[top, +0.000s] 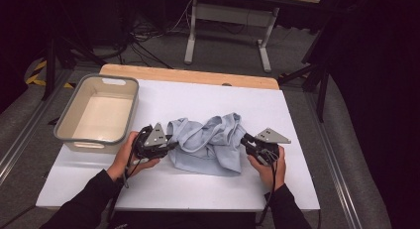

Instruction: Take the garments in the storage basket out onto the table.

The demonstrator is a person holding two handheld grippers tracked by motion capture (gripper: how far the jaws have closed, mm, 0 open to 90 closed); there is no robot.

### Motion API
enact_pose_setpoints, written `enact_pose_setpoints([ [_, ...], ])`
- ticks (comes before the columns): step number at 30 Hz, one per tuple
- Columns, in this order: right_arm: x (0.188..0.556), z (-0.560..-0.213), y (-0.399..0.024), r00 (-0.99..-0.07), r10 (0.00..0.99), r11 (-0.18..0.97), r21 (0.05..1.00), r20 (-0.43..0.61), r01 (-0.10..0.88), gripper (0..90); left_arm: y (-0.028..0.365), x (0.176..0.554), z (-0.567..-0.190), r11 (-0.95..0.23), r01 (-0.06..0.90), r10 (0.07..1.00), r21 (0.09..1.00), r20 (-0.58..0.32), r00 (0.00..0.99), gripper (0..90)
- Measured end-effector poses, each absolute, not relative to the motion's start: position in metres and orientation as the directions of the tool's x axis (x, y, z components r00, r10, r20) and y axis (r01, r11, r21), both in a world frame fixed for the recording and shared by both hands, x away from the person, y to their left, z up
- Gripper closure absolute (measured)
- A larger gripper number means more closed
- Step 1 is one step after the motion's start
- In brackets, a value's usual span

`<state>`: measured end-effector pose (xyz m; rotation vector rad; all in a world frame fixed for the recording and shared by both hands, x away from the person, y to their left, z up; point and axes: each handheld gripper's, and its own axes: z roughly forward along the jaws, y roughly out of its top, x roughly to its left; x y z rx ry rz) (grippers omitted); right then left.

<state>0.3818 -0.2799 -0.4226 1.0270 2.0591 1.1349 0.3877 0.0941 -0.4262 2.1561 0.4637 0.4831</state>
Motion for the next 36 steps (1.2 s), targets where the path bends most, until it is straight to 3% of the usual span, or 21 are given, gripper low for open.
enact_pose_setpoints([
  [7,0.370,-0.406,-0.284,-0.519,0.843,0.334,0.893,-0.140,0.301,58.6,0.103,0.380,-0.429,-0.562,0.165,0.475,0.810,0.154,0.866,68.7],
  [10,0.363,-0.397,-0.285,-0.517,0.845,0.312,0.912,-0.137,0.268,54.7,0.104,0.378,-0.431,-0.555,0.172,0.481,0.814,0.146,0.864,62.2],
  [16,0.351,-0.403,-0.275,-0.612,0.769,0.399,0.886,-0.184,0.236,50.7,0.104,0.379,-0.435,-0.538,0.175,0.469,0.824,0.121,0.875,49.7],
  [21,0.353,-0.418,-0.269,-0.664,0.727,0.470,0.833,-0.178,0.291,43.2,0.097,0.381,-0.446,-0.571,0.193,0.471,0.798,0.127,0.873,41.0],
  [23,0.353,-0.424,-0.269,-0.683,0.715,0.469,0.827,-0.151,0.308,40.1,0.096,0.383,-0.450,-0.584,0.203,0.465,0.786,0.119,0.877,40.6],
  [25,0.352,-0.430,-0.268,-0.686,0.712,0.489,0.808,-0.152,0.328,39.3,0.095,0.384,-0.456,-0.590,0.217,0.454,0.778,0.098,0.885,46.6],
  [27,0.352,-0.438,-0.266,-0.690,0.707,0.512,0.785,-0.155,0.349,39.8,0.090,0.386,-0.465,-0.643,0.227,0.448,0.731,0.119,0.886,52.0],
  [31,0.357,-0.454,-0.264,-0.682,0.699,0.584,0.722,-0.215,0.371,52.3,0.091,0.390,-0.465,-0.628,0.242,0.438,0.740,0.079,0.896,63.1],
  [33,0.359,-0.455,-0.266,-0.685,0.703,0.564,0.736,-0.190,0.374,62.3,0.092,0.389,-0.464,-0.643,0.236,0.432,0.729,0.091,0.897,71.1],
  [35,0.359,-0.454,-0.268,-0.682,0.706,0.558,0.743,-0.191,0.369,78.4,0.091,0.387,-0.460,-0.678,0.208,0.430,0.705,0.150,0.890,79.6],
  [36,0.359,-0.452,-0.269,-0.675,0.711,0.557,0.744,-0.197,0.369,82.4,0.091,0.386,-0.459,-0.682,0.208,0.430,0.702,0.154,0.890,80.3],
])
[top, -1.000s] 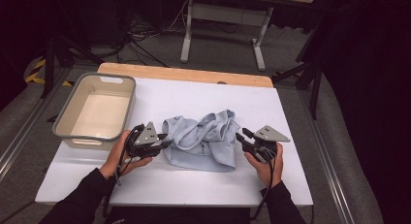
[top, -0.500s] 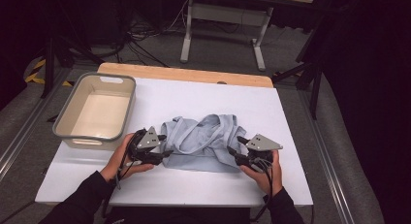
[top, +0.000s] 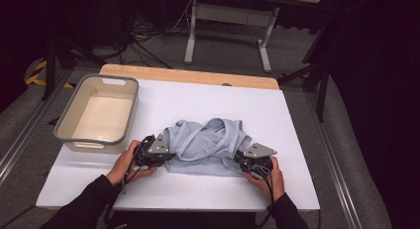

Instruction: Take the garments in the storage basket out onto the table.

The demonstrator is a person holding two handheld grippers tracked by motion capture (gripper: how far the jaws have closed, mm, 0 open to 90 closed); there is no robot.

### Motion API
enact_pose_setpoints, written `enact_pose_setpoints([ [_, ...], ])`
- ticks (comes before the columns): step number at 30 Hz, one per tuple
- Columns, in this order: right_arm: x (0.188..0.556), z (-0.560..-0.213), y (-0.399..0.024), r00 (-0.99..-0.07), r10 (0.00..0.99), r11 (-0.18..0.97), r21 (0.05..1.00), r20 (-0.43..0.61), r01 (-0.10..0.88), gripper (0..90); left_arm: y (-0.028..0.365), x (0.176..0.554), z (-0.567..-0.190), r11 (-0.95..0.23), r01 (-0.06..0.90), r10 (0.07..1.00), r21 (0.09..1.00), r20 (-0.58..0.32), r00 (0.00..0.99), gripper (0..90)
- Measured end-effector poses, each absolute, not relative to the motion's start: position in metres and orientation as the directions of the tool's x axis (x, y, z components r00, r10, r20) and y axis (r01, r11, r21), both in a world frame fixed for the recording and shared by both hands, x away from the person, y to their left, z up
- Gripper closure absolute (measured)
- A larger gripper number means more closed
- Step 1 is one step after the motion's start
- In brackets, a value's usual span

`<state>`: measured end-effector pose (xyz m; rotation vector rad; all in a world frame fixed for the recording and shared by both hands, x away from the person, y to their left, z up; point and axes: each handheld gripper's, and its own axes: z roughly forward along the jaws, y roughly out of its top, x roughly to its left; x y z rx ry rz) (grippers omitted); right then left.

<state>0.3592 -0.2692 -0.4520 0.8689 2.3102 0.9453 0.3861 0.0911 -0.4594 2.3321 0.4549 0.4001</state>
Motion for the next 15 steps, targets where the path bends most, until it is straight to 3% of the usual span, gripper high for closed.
enact_pose_setpoints([
  [10,0.352,-0.424,-0.286,-0.612,0.772,0.430,0.851,-0.173,0.302,86.2,0.109,0.376,-0.429,-0.628,0.162,0.472,0.761,0.208,0.857,80.9],
  [15,0.352,-0.426,-0.284,-0.624,0.763,0.442,0.842,-0.171,0.310,86.2,0.120,0.370,-0.429,-0.629,0.169,0.475,0.759,0.204,0.856,80.7],
])
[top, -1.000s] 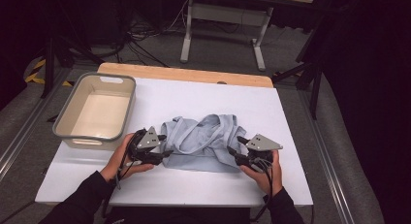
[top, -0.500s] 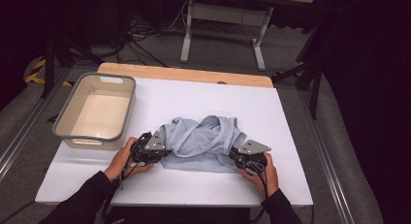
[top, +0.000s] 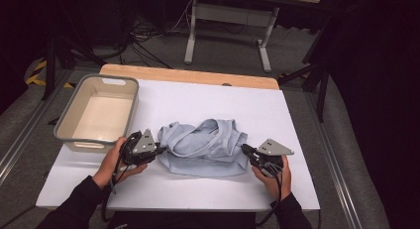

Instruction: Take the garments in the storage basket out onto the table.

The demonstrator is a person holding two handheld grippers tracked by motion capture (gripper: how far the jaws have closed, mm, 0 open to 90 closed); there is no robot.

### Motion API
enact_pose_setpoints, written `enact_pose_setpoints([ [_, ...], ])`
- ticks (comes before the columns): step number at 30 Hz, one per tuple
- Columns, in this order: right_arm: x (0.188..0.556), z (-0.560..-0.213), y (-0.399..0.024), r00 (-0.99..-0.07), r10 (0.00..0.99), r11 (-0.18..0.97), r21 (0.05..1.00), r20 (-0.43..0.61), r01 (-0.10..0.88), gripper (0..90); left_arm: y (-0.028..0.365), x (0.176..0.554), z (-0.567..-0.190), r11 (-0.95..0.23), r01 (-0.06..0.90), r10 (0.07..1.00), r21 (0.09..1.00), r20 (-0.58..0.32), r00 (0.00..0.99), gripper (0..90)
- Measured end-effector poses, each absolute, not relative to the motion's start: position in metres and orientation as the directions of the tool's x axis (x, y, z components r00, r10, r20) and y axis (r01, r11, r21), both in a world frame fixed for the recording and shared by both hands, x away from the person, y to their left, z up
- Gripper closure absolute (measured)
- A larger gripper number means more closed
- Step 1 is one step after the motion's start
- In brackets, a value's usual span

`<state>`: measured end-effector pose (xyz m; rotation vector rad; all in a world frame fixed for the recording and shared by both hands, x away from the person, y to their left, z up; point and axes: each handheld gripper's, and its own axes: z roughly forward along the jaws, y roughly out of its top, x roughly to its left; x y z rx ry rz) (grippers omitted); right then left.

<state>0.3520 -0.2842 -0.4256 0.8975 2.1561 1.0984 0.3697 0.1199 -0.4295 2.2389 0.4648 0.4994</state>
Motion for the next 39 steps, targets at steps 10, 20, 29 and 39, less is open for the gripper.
enact_pose_setpoints([
  [10,0.356,-0.445,-0.279,-0.644,0.749,0.488,0.787,-0.155,0.378,84.3,0.129,0.361,-0.449,-0.663,0.192,0.454,0.724,0.184,0.872,80.3],
  [20,0.352,-0.438,-0.280,-0.621,0.759,0.485,0.806,-0.194,0.340,65.0,0.141,0.355,-0.448,-0.604,0.166,0.483,0.780,0.193,0.854,57.8],
  [29,0.331,-0.423,-0.276,-0.682,0.703,0.466,0.855,-0.201,0.229,59.1,0.140,0.344,-0.433,-0.512,0.097,0.493,0.854,0.199,0.847,42.1],
  [39,0.331,-0.435,-0.245,-0.768,0.602,0.552,0.808,-0.216,0.205,51.1,0.120,0.352,-0.450,-0.587,0.161,0.438,0.793,0.145,0.887,41.3],
])
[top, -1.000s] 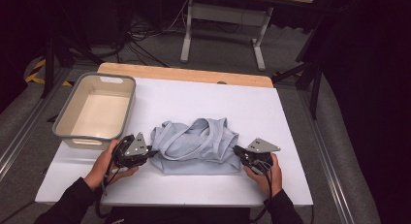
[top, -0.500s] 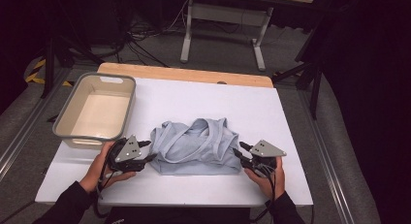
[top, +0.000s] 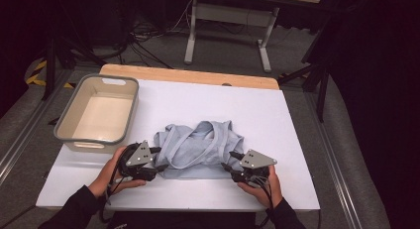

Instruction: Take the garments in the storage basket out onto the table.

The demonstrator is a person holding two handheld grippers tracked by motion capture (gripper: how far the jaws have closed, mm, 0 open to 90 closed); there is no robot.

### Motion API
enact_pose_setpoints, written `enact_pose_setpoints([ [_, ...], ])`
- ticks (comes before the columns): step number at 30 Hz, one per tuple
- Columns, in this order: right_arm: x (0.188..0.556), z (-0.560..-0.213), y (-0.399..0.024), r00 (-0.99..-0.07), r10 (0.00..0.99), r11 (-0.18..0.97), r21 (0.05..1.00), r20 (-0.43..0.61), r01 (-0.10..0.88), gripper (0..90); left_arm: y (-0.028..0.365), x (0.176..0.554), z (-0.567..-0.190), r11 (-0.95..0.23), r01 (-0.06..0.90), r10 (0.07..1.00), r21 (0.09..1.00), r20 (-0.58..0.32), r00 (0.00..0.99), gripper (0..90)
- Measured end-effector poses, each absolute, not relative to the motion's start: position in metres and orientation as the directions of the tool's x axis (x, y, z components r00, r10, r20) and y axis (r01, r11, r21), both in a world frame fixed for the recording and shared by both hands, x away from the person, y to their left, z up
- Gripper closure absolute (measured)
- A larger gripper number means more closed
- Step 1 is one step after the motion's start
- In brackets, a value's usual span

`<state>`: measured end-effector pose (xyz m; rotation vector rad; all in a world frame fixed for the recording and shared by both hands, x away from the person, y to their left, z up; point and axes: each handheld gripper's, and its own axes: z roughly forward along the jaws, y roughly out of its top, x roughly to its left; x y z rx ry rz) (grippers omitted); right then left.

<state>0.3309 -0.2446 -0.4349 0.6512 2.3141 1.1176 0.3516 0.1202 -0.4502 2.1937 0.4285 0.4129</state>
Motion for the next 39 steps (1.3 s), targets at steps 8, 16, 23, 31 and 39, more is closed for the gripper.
enact_pose_setpoints([
  [8,0.335,-0.449,-0.230,-0.787,0.576,0.589,0.779,-0.221,0.213,65.7,0.119,0.354,-0.459,-0.600,0.202,0.427,0.774,0.097,0.899,59.8],
  [16,0.330,-0.444,-0.232,-0.787,0.568,0.575,0.800,-0.241,0.169,85.5,0.127,0.356,-0.456,-0.582,0.208,0.441,0.787,0.090,0.893,51.2],
  [23,0.324,-0.428,-0.239,-0.763,0.596,0.504,0.857,-0.252,0.111,86.6,0.130,0.354,-0.451,-0.553,0.179,0.413,0.814,0.082,0.907,44.6],
  [31,0.321,-0.418,-0.249,-0.722,0.640,0.449,0.891,-0.262,0.075,86.7,0.116,0.350,-0.453,-0.597,0.152,0.387,0.788,0.117,0.914,38.8],
  [39,0.323,-0.416,-0.257,-0.702,0.667,0.427,0.900,-0.247,0.090,86.5,0.107,0.354,-0.459,-0.619,0.182,0.401,0.764,0.109,0.909,40.1],
])
